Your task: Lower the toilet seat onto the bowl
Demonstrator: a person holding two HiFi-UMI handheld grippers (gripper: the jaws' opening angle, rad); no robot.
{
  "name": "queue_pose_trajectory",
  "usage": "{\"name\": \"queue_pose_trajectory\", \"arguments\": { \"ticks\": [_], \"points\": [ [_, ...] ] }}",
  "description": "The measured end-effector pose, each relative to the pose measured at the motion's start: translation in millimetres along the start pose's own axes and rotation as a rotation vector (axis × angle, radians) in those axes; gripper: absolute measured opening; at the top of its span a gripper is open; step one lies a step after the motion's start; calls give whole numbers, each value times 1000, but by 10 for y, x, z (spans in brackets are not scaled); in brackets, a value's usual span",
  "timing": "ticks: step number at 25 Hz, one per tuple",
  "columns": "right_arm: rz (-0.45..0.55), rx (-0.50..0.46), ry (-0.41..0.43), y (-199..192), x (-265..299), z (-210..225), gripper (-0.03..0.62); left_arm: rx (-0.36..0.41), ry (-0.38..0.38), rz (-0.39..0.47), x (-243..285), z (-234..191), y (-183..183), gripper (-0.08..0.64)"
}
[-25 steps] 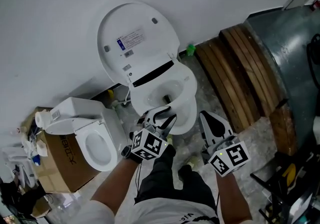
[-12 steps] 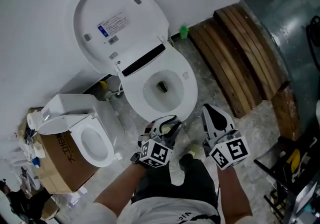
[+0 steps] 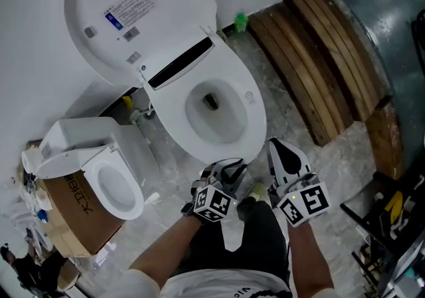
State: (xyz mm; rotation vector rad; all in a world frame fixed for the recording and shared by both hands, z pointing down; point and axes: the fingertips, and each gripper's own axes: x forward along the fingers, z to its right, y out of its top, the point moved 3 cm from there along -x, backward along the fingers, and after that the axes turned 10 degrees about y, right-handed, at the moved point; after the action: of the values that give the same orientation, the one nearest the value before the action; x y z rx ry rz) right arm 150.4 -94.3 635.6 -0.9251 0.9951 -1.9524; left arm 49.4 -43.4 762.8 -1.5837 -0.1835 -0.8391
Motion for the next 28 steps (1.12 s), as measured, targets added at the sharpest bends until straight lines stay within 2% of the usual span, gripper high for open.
{"name": "queue_pose_trajectory", "arguments": {
  "ticks": [14, 28],
  "points": [
    [-43, 55, -16, -916, 184, 440, 15, -53, -51, -124, 811, 227, -1028, 54],
    [-63, 59, -19, -1332, 247, 531, 15, -88, -51, -188, 1221, 219, -1536, 54]
  ]
}}
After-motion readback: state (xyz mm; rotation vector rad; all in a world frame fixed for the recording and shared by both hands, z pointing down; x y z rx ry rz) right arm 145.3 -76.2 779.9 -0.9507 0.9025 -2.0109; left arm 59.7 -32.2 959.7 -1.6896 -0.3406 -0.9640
